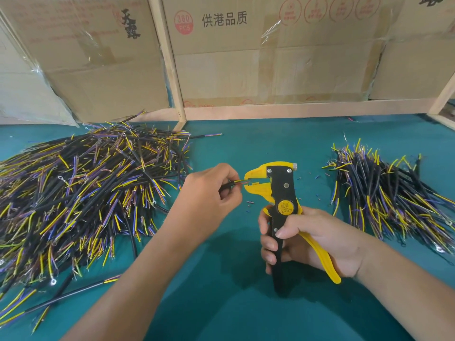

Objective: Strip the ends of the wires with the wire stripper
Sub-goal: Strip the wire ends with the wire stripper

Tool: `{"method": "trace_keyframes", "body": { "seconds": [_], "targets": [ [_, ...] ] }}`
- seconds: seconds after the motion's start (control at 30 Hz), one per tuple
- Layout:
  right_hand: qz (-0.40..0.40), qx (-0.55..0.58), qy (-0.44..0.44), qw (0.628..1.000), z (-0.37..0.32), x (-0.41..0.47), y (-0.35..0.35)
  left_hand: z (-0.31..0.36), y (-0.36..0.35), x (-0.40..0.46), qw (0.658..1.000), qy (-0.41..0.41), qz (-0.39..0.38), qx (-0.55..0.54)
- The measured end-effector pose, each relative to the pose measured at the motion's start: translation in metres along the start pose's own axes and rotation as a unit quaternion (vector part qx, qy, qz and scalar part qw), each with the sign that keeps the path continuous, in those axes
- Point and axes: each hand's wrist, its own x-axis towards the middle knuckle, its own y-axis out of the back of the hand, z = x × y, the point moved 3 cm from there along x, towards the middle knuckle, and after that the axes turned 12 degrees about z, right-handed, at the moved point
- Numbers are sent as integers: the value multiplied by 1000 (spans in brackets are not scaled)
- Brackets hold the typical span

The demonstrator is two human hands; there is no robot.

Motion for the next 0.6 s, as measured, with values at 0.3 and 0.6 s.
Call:
{"method": "trace_keyframes", "body": {
  "seconds": [0.3,0.6],
  "targets": [
    [-3,-18,3,1000,1,0,-3,7,2,1,1000,-4,-11,2],
    [22,-29,24,999,4,0,-8,10,4,1,1000,-10,-9,-4]
  ]
}}
